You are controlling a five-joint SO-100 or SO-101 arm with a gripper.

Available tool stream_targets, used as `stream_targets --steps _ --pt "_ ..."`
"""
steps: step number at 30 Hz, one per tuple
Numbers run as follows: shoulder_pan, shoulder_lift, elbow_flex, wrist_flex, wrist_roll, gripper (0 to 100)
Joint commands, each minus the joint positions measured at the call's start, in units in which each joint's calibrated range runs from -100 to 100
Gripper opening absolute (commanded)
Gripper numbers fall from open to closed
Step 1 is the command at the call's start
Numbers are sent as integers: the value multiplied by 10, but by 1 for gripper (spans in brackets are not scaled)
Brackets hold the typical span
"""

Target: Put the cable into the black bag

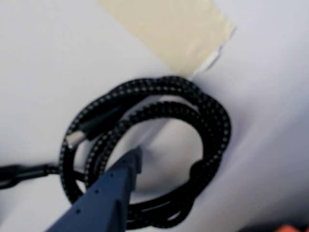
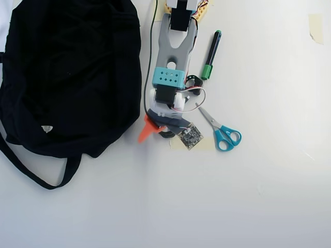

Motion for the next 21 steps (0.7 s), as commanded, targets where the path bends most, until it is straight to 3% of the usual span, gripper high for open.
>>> stream_targets --steps 1,17,21 --pt "6 -4 -18 -8 3 47" --pt "7 -5 -18 -3 5 47" --pt "7 -8 -18 -2 5 40"
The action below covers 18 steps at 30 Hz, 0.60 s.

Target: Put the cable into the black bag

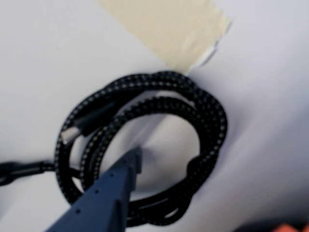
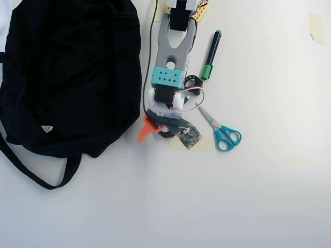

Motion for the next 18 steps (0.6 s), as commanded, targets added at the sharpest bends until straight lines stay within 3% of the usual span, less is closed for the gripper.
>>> stream_targets --steps 1,18 --pt "4 -10 -18 -2 3 37" --pt "1 -14 -18 -2 1 18"
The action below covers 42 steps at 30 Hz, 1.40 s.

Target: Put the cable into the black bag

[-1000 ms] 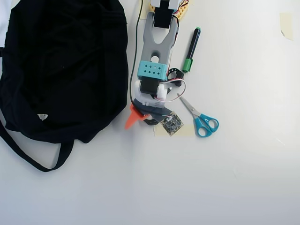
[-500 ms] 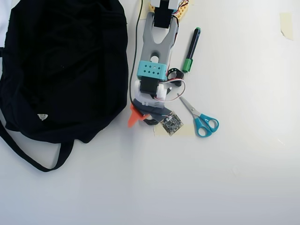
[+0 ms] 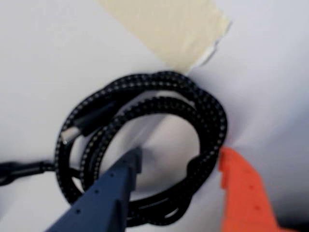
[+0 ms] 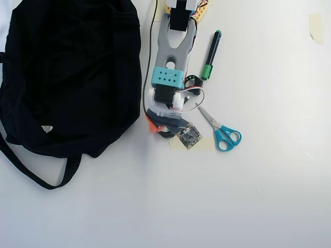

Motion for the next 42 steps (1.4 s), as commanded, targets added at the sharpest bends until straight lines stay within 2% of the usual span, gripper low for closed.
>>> stream_targets --steps 1,12,23,30,37,42 --pt "1 -15 -18 -2 1 17" --pt "-2 -16 -20 -2 -1 2" --pt "-2 -19 -105 17 -5 2" --pt "-4 -65 -195 128 -88 2" --pt "-27 -90 -277 140 -112 2" --pt "-30 -104 -349 221 -157 2"
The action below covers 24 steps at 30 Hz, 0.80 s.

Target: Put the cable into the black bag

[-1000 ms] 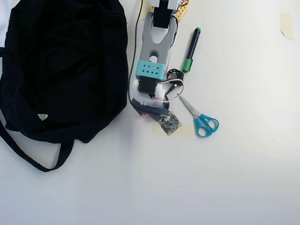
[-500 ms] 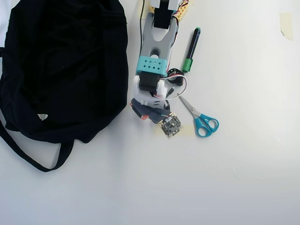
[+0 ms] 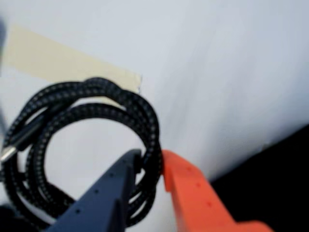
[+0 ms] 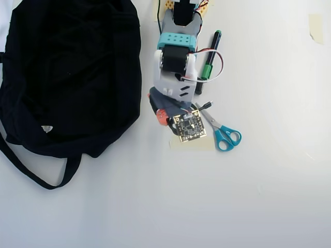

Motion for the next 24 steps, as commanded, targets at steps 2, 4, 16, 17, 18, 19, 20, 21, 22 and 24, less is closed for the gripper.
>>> stream_targets --steps 2,4,16,17,18,19,20,21,22,24 --pt "-10 -61 -80 33 -22 2" --pt "-4 -74 -84 35 -35 2" --pt "-4 -227 44 32 -99 2" --pt "-4 -247 69 32 -106 2" --pt "-5 -269 97 32 -109 2" --pt "-6 -292 127 31 -110 2" --pt "-4 -315 158 30 -110 2" --pt "-4 -340 188 30 -110 2" --pt "-4 -365 218 29 -110 2" --pt "-3 -408 268 29 -110 2"
